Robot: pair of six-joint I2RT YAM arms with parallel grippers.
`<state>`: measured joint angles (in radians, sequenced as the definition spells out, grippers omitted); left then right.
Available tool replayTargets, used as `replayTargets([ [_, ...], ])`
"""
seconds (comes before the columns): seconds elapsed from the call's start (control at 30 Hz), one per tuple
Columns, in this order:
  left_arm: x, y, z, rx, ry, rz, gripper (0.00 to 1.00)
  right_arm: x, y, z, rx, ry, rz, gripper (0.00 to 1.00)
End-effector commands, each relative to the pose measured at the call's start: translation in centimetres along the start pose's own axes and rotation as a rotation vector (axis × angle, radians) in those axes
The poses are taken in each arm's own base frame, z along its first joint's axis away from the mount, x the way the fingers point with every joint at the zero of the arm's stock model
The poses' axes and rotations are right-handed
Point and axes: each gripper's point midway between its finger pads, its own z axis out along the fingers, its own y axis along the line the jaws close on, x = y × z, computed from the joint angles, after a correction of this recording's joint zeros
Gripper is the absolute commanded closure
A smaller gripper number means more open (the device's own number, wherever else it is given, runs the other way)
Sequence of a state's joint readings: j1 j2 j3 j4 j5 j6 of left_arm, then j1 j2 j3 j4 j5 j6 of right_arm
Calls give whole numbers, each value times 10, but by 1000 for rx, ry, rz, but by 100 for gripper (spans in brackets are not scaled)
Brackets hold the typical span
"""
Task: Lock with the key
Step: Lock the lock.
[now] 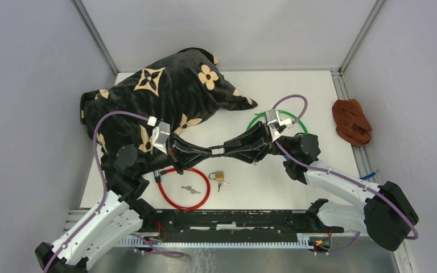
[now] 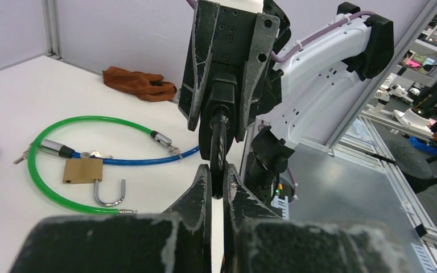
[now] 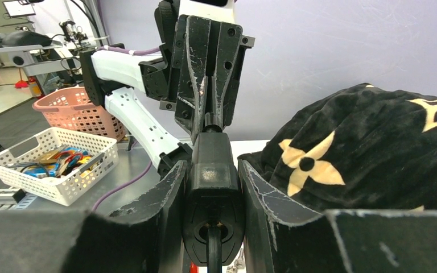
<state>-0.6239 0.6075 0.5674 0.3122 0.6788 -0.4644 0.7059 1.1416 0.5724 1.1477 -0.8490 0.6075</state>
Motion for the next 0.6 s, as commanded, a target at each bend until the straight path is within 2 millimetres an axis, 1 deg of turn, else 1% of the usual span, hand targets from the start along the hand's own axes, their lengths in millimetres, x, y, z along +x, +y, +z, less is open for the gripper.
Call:
replayTargets([
  [0.0, -10, 2, 7, 3, -36, 72, 98, -28, 11, 21, -33, -67, -111, 100],
  [0.13, -11, -2, 14, 24, -40, 81, 98, -24, 13, 31, -50, -57, -115, 100],
  [0.27, -19, 3, 19, 0, -59, 120, 98, -19, 14, 35, -64, -57, -100, 100],
  [0.37, -10, 1, 18, 24, -33, 122, 98, -25, 18, 35, -86, -91, -90, 100],
  [0.47, 6, 10, 15, 4, -3, 147, 98, -33, 28, 35, -125, -118, -87, 100],
  [0.57, 5, 18, 11, -34, -3, 252, 98, -41, 39, 34, -174, -123, -85, 100],
])
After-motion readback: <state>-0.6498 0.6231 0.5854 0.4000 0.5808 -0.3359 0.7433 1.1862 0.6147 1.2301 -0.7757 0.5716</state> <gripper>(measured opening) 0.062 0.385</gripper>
